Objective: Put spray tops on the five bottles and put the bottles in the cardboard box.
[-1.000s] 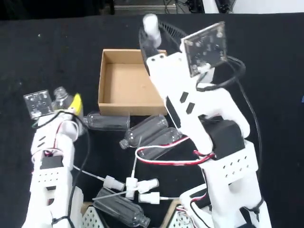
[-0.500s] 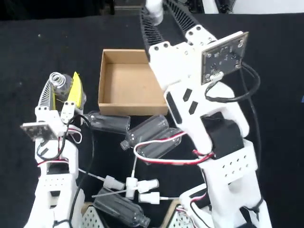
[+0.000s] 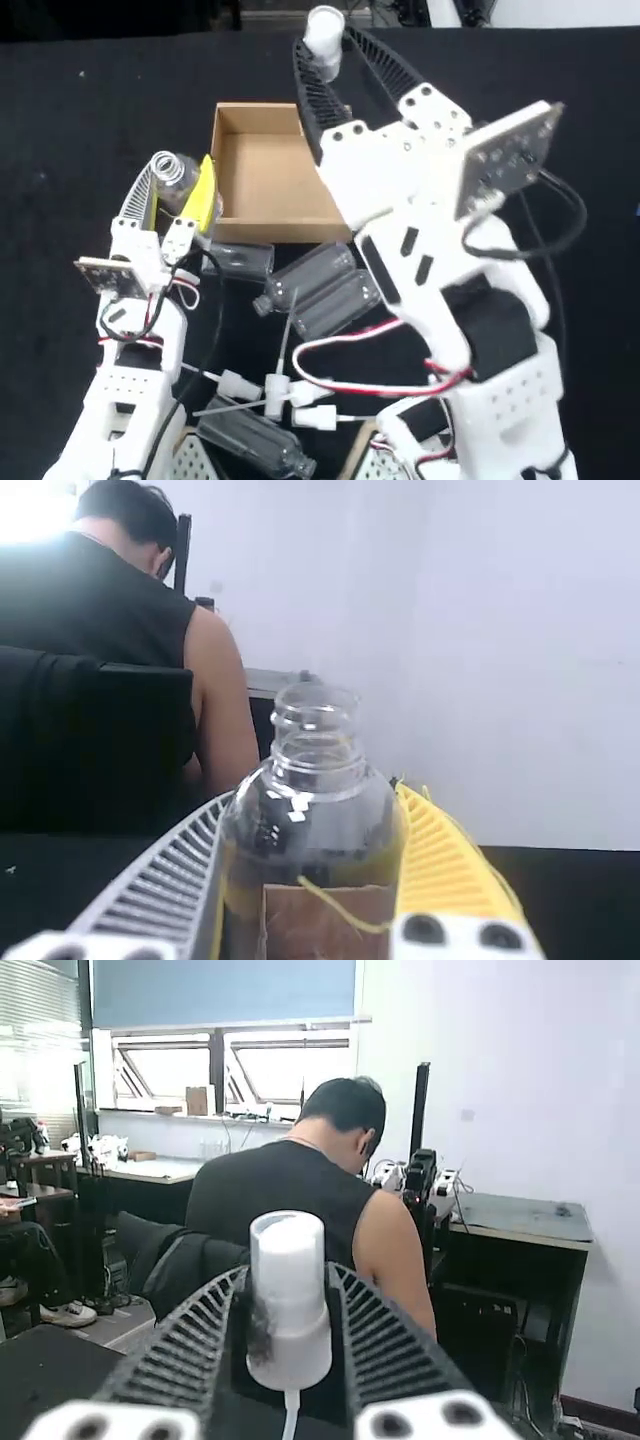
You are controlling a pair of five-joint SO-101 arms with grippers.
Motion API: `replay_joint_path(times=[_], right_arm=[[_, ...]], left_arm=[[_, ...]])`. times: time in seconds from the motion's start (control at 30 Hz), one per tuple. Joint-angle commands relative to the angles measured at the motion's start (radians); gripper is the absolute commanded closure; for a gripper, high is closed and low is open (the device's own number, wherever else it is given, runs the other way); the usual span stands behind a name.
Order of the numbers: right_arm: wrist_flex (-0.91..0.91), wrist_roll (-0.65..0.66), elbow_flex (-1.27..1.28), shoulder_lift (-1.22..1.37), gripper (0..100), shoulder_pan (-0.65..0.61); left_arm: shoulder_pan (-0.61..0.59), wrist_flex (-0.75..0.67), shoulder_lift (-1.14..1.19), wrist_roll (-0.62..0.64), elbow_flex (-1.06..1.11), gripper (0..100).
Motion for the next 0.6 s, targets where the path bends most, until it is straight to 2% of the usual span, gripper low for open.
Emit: replay_joint_path(times=[0.0, 0.3, 0.4, 0.57], right_arm=[[0.012, -0.002, -0.027, -0.058, 98.8, -0.015], [0.008, -0.008, -0.005, -0.061, 98.8, -0.02], [0.008, -0.009, -0.004, -0.062, 98.8, -0.068], [0.011, -0.008, 0.021, -0.062, 98.8, -0.189]], left_arm=[[0.022, -0.032, -0.018, 0.008, 0.024, 96], [0.024, -0.038, -0.018, 0.008, 0.024, 96], [0.028, -0.038, -0.018, 0.009, 0.024, 96], [0.157, -0.032, -0.008, 0.006, 0.024, 96]])
